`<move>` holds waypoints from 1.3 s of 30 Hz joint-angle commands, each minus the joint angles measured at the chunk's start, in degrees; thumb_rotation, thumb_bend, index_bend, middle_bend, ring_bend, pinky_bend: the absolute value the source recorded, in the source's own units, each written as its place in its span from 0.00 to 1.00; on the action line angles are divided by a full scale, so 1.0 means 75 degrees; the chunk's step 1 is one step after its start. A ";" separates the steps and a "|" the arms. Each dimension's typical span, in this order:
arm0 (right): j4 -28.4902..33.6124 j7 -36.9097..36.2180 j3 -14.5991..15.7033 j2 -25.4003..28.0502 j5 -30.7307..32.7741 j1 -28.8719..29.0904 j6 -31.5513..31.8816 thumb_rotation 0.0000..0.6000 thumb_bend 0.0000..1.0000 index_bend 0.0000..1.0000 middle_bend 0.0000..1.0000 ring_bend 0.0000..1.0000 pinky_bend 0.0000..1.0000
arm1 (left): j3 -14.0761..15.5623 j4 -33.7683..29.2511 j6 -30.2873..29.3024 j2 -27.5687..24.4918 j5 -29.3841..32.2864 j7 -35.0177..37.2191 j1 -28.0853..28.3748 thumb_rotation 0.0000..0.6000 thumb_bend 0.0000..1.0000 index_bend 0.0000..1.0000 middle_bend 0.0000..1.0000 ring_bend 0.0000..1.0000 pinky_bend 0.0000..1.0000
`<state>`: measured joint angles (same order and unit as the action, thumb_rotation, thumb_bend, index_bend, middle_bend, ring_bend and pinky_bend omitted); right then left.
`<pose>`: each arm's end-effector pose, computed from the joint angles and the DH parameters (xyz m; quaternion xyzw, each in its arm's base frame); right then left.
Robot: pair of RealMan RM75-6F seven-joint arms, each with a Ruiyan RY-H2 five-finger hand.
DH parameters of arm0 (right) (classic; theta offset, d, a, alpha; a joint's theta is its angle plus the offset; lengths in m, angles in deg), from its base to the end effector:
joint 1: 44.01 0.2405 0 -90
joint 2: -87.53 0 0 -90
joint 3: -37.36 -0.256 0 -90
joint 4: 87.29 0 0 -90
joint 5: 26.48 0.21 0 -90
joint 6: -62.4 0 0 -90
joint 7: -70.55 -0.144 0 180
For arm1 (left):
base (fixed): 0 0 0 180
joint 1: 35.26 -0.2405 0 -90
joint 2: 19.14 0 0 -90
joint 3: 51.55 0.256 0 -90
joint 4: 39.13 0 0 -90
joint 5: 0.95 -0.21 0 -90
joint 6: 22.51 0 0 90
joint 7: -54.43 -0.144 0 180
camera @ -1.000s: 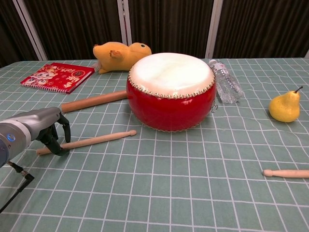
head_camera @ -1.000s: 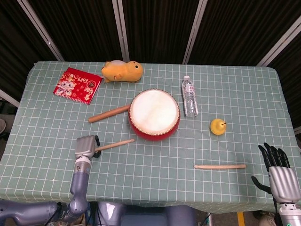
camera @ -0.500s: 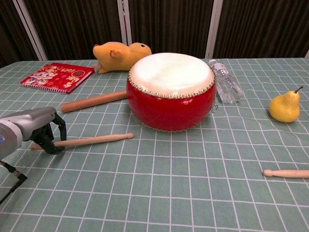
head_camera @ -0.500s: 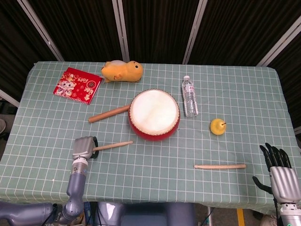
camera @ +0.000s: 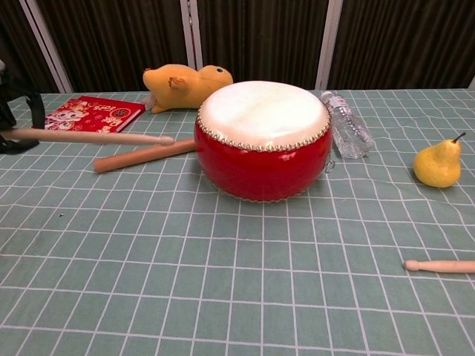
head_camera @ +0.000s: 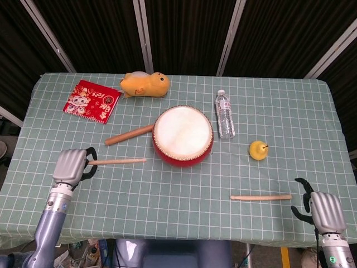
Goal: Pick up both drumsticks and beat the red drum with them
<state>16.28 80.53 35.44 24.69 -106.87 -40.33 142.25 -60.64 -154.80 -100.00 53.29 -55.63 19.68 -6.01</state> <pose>-0.2938 -0.1667 0.1384 0.5935 -0.4468 0.3333 0.5806 -0.1730 0.2725 0.0878 -0.6364 -0.4236 -0.3528 0.5396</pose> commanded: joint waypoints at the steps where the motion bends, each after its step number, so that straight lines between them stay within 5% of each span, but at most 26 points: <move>1: 0.0385 0.1038 -0.0217 -0.0282 0.0670 0.0362 -0.0467 1.00 0.27 0.42 1.00 1.00 1.00 | -0.0037 -0.0418 -0.0008 -0.0558 -0.0284 0.0445 -0.0187 1.00 0.52 0.77 1.00 1.00 1.00; 13: -0.0114 0.3160 -0.0472 -0.1639 0.2437 0.1070 -0.0957 1.00 0.31 0.48 1.00 1.00 1.00 | -0.0023 -0.0677 0.0196 -0.1188 -0.0517 0.0926 -0.0299 1.00 0.52 0.77 1.00 1.00 1.00; 39: -0.2005 0.3448 -0.0484 -0.2746 0.3667 0.1435 -0.1294 1.00 0.31 0.50 1.00 1.00 1.00 | 0.0048 -0.0557 0.0385 -0.1235 -0.0589 0.1128 -0.0283 1.00 0.52 0.77 1.00 1.00 1.00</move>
<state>1.51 106.26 31.78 4.25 -79.64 -29.67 132.71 -60.29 -158.96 -97.10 44.01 -60.05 28.16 -8.14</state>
